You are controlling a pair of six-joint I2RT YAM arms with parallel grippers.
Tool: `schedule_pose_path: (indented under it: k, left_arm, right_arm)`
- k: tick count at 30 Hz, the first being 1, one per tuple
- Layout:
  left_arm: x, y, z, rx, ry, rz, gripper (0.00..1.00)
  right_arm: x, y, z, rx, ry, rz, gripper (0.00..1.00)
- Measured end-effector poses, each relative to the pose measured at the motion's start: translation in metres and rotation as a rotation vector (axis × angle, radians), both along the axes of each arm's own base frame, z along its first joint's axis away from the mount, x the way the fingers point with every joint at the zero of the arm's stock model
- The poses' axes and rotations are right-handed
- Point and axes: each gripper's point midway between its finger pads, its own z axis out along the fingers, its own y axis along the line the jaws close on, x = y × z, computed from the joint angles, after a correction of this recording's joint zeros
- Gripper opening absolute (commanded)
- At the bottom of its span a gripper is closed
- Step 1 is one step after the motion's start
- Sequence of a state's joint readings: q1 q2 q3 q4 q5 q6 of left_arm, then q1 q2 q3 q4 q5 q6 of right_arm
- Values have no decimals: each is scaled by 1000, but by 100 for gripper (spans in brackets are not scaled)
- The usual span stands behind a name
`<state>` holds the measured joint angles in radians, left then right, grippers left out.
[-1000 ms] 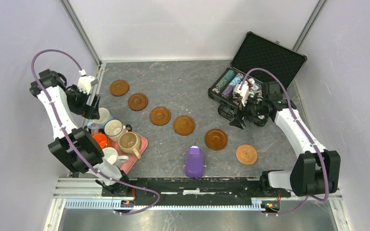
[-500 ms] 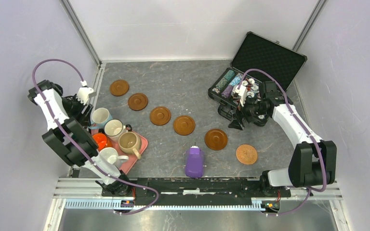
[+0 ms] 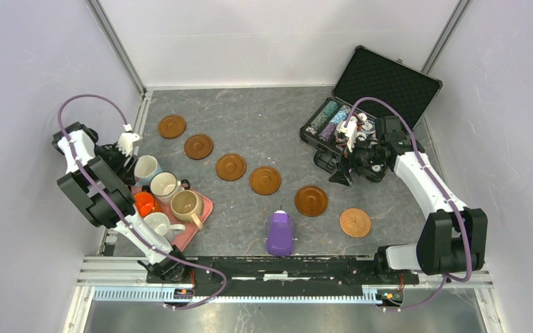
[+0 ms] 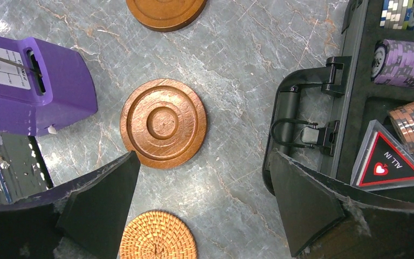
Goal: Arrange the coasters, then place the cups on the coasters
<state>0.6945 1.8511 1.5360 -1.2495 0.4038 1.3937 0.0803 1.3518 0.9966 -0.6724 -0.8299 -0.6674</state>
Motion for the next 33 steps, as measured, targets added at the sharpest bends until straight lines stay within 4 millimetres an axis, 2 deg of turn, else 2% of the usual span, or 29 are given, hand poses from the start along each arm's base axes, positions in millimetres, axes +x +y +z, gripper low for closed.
schedule_pose_path:
  k: [11, 15, 26, 33]
  left_arm:
    - [-1, -4, -29, -30, 10, -55, 59]
    - [-1, -6, -36, -41, 13, -57, 54]
    - [6, -7, -39, -48, -25, -61, 24]
    - [3, -7, -36, -47, -36, -58, 3]
  right_arm:
    - [0, 1, -1, 2, 6, 4, 98]
    - [0, 1, -2, 4, 5, 8, 98]
    - [-1, 0, -4, -1, 8, 15, 98]
    - [-2, 0, -5, -5, 9, 21, 98]
